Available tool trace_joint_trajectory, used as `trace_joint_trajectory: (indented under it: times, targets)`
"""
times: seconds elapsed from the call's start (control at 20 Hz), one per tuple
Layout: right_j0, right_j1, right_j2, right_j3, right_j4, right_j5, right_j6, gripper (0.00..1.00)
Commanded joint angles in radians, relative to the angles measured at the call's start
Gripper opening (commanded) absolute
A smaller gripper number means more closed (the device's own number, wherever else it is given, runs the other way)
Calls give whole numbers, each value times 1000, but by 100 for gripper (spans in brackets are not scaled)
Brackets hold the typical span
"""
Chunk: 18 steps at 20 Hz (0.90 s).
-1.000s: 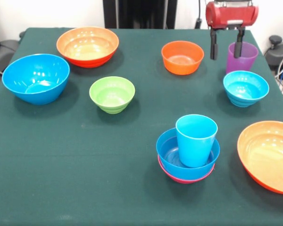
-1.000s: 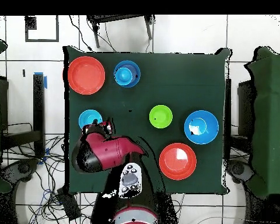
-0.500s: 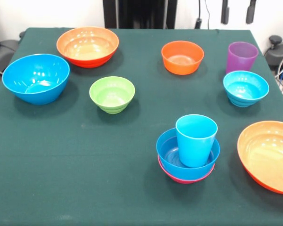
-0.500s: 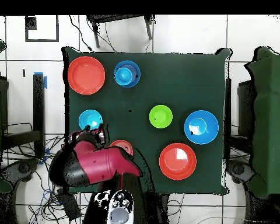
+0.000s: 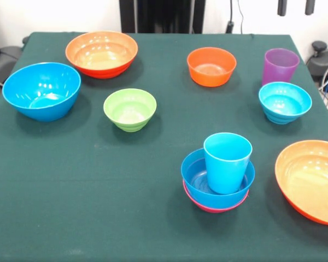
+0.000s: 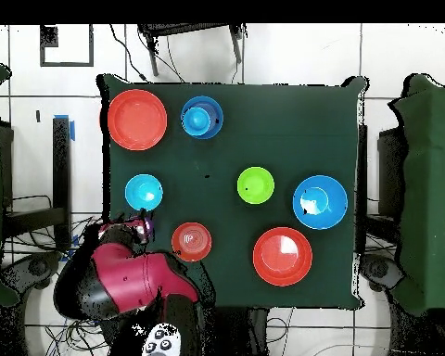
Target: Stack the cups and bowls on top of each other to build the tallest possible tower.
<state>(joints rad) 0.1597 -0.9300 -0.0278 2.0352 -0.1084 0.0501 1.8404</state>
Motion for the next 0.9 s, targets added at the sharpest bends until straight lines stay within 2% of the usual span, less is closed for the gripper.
trace_joint_trajectory:
  times: [0.05,0.15,0.3,0.5,0.9]
  targets:
    - [15,219,-12,58,10,-187,227,100]
    - [-6,274,2,60,-11,-273,234,100]
    - [-37,323,21,56,-42,-351,236,100]
    - [-35,337,13,44,-32,-364,226,100]
    - [-50,309,18,31,-28,-331,205,100]
